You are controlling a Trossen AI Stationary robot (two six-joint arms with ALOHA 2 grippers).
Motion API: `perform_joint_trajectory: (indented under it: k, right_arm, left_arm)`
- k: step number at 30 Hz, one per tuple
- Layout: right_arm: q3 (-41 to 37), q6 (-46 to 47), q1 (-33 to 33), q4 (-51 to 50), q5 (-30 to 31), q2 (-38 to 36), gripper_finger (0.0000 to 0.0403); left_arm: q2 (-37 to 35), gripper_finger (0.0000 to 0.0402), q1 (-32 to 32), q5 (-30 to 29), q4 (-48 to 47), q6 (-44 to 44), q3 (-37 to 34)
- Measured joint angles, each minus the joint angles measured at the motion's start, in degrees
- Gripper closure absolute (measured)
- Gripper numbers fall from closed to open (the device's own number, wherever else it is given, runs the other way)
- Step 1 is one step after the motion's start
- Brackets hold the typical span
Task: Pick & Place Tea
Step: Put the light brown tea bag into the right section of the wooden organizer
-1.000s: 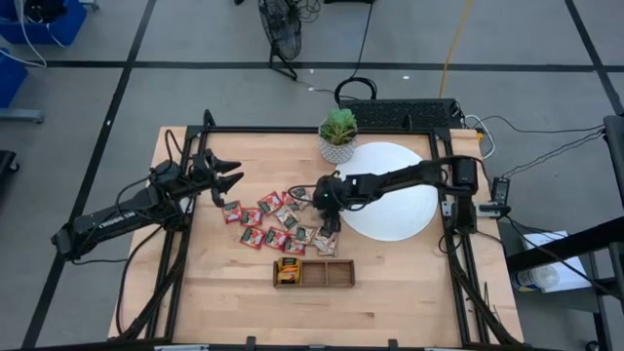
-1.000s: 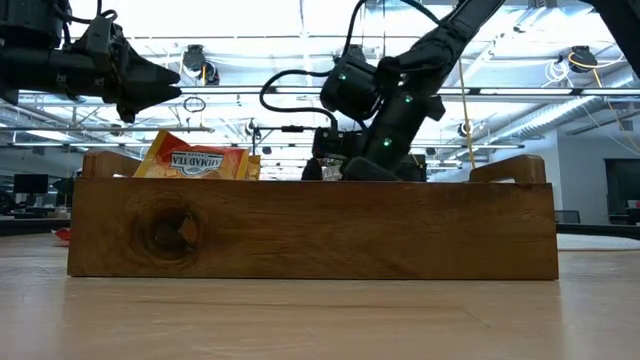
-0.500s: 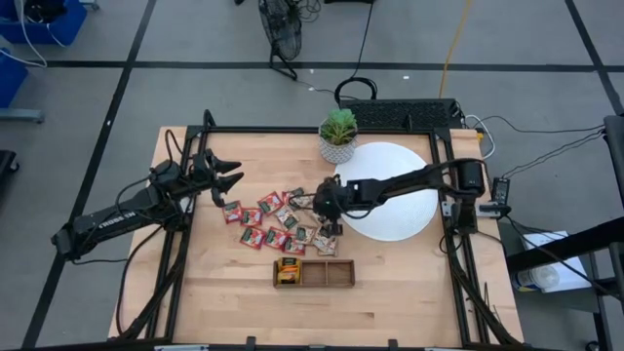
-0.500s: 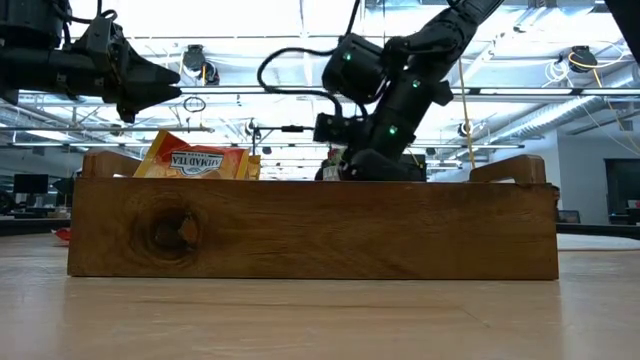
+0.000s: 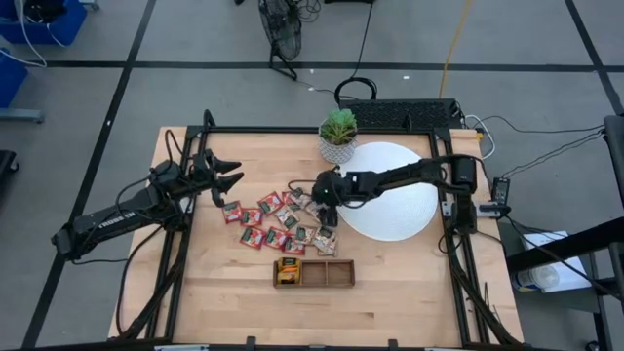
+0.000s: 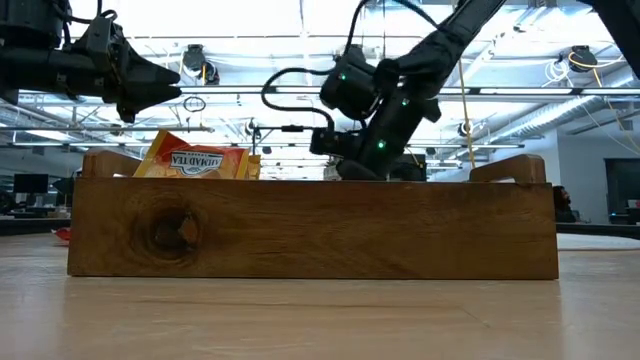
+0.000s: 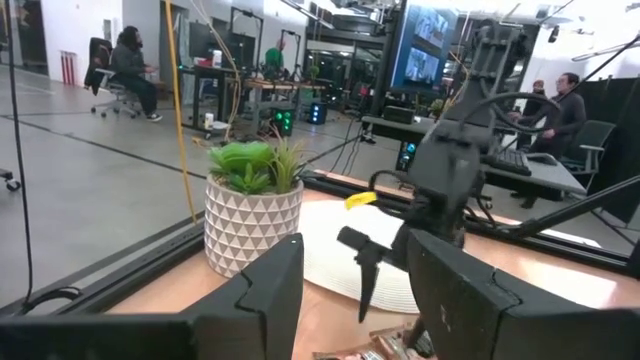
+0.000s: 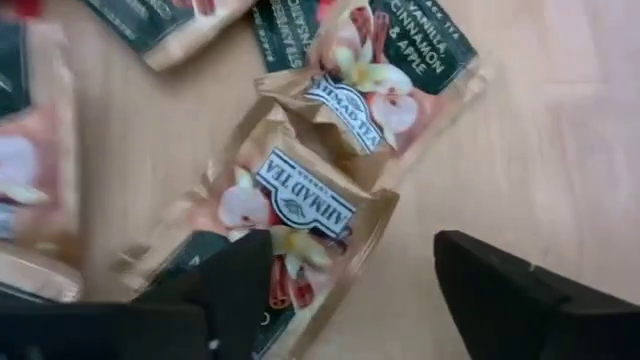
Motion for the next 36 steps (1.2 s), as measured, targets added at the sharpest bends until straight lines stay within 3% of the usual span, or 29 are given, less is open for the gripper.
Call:
perform_joint_trajectory:
  k: [4,9,13,17,19,28,33,36]
  right_arm:
    - [0.13,1.52,-1.53,-0.19,-7.9,1.27,0.0124]
    - [0.19,-0.83,-1.98,-0.07,-9.23,2.06,0.0167]
    - [0.17,-1.88,-2.0,-0.16,-9.22,2.22,0.0244]
    - [0.09,-2.4,-1.88,-0.62,-7.56,2.22,0.0356]
    - [0.09,-3.36,-1.96,-0.45,-7.2,2.2,0.0386]
    - [-0.45,-2.37,2.57,-4.0,2.22,-5.34,0.0398]
    - [-1.37,2.89,12.28,-3.75,8.25,-13.62,0.0398]
    - [-3.85,8.22,20.25,-2.28,15.66,-17.31,0.0398]
  left_arm:
    - [0.0,0.022,0.0,0.0,-0.01,0.0,0.0]
    - [0.0,0.022,0.0,0.0,-0.02,0.0,0.0]
    - [-0.01,0.022,0.0,0.0,0.0,0.0,-0.01]
    - [-0.01,0.022,-0.01,0.0,0.0,0.0,0.0]
    - [-0.01,0.022,0.0,0.0,0.0,0.0,-0.01]
    - [0.0,0.022,0.0,0.0,0.0,0.0,0.0]
    - [-0.01,0.022,0.0,0.0,0.02,0.0,0.0]
    - [-0.01,0.022,0.0,0.02,0.02,0.0,-0.01]
